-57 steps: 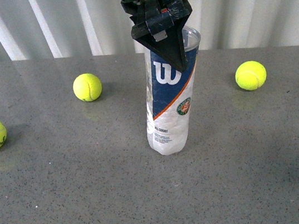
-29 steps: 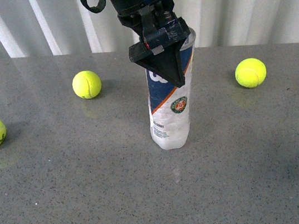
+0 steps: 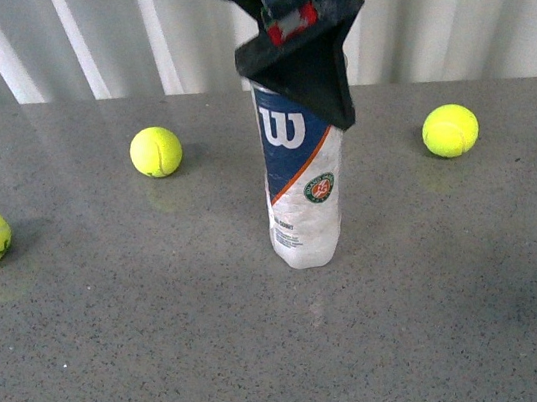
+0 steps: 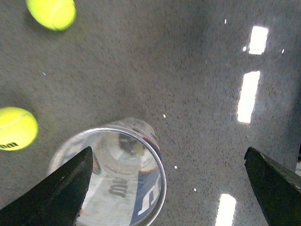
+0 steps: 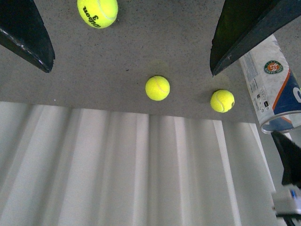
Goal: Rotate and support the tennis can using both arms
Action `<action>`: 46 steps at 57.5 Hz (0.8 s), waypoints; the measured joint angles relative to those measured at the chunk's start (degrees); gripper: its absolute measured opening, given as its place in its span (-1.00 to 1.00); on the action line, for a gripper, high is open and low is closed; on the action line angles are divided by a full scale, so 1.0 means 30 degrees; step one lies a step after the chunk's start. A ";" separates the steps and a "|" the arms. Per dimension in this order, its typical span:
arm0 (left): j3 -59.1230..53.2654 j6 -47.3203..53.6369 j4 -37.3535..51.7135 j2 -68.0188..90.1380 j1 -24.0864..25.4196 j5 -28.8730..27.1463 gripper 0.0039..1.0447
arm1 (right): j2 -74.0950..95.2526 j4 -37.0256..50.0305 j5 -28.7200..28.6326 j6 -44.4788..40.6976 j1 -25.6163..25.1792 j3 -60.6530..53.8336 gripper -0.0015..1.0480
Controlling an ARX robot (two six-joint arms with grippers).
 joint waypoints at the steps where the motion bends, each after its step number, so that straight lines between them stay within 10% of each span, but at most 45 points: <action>1: 0.0204 -0.0095 0.0022 -0.0175 0.0058 0.0306 0.87 | 0.0000 0.0000 0.0000 -0.0007 0.0000 0.0000 0.86; 11: -0.0248 -0.1807 0.2856 -0.3140 0.0882 0.2535 0.87 | 0.0000 0.0000 0.0000 -0.0007 0.0000 0.0000 0.86; 30: -1.3172 -1.2531 1.8345 -1.4936 0.6382 0.1355 0.87 | 0.0000 0.0000 0.0000 0.0000 0.0000 0.0000 0.86; 46: -2.3168 -1.8192 2.1012 -2.1376 1.2203 0.3657 0.87 | 0.0000 0.0000 0.0007 0.0000 0.0000 0.0000 0.86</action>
